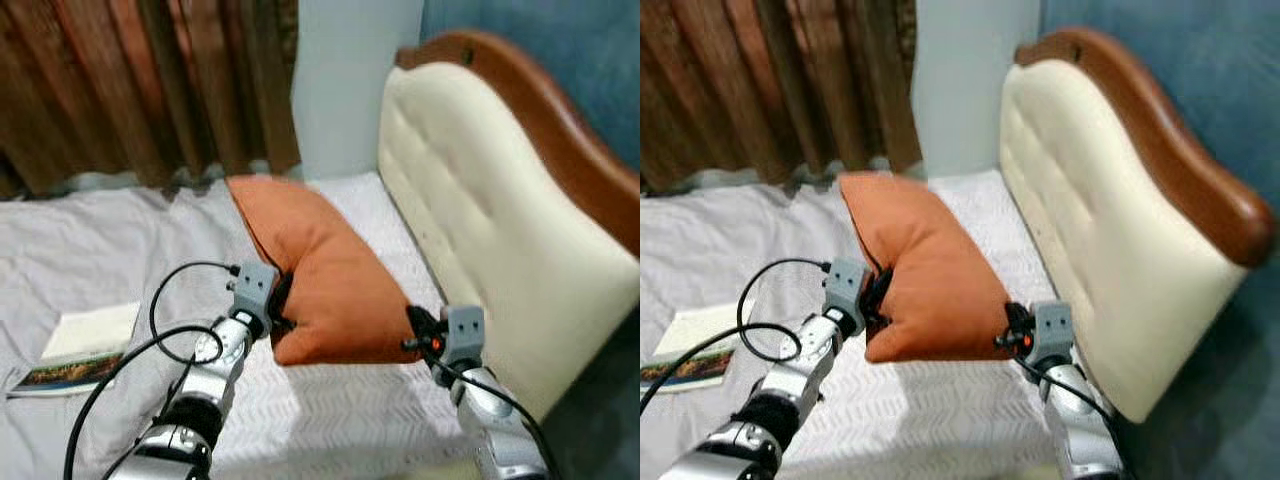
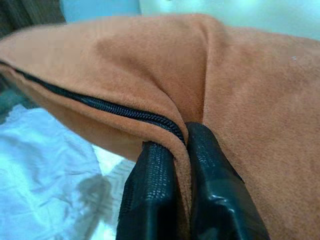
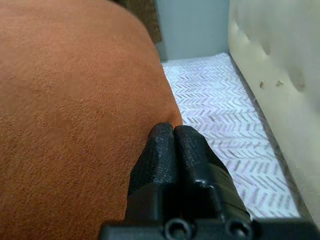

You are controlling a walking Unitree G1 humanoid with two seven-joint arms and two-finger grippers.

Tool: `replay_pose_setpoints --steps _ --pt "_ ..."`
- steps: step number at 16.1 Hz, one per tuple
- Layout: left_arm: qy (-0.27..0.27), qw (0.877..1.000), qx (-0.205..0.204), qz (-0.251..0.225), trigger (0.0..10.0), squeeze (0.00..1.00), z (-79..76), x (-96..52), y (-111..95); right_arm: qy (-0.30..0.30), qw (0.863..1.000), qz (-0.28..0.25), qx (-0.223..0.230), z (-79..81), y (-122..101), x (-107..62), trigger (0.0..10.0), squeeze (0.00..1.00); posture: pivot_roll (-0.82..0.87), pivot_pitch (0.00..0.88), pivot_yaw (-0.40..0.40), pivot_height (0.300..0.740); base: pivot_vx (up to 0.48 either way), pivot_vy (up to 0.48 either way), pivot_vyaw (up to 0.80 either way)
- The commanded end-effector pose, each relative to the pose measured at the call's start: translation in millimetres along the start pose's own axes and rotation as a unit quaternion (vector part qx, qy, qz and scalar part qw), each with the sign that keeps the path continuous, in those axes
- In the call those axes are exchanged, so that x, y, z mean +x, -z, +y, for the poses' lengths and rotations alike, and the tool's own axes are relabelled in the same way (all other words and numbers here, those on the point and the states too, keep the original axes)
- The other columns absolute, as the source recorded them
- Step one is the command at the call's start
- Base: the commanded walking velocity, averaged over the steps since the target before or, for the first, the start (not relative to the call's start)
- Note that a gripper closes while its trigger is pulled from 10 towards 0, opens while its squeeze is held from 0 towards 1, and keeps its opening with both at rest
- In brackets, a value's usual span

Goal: Clean up the room

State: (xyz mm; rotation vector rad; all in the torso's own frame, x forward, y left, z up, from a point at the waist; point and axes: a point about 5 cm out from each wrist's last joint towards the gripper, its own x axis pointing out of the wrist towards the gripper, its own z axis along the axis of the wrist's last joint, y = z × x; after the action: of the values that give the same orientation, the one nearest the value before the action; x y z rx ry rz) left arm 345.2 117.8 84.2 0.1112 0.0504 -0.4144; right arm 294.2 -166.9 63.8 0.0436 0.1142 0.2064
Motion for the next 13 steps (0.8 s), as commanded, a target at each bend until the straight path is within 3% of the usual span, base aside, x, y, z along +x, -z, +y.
replay_pose_setpoints --steps 1,12,13 --pt "0.006 0.999 0.013 -0.032 10.0 0.00 -1.1 5.9 -15.0 0.003 1.000 -0.019 -0.008 -4.0 -9.8 1.7 0.0 0.00 -0.13 0.035 0.044 0.740 0.356 -0.315 0.00" --pt "0.008 0.999 0.023 -0.024 10.0 0.00 6.4 2.0 -11.9 -0.009 1.000 -0.008 -0.008 3.4 -6.1 2.9 0.0 0.00 -0.13 0.049 0.038 0.740 0.362 -0.312 0.00" --pt "0.007 0.999 0.023 -0.024 10.0 0.00 7.5 1.7 -11.7 -0.011 1.000 -0.006 -0.009 5.2 -5.1 3.6 0.0 0.00 -0.13 0.049 0.038 0.740 0.442 0.000 -0.80"
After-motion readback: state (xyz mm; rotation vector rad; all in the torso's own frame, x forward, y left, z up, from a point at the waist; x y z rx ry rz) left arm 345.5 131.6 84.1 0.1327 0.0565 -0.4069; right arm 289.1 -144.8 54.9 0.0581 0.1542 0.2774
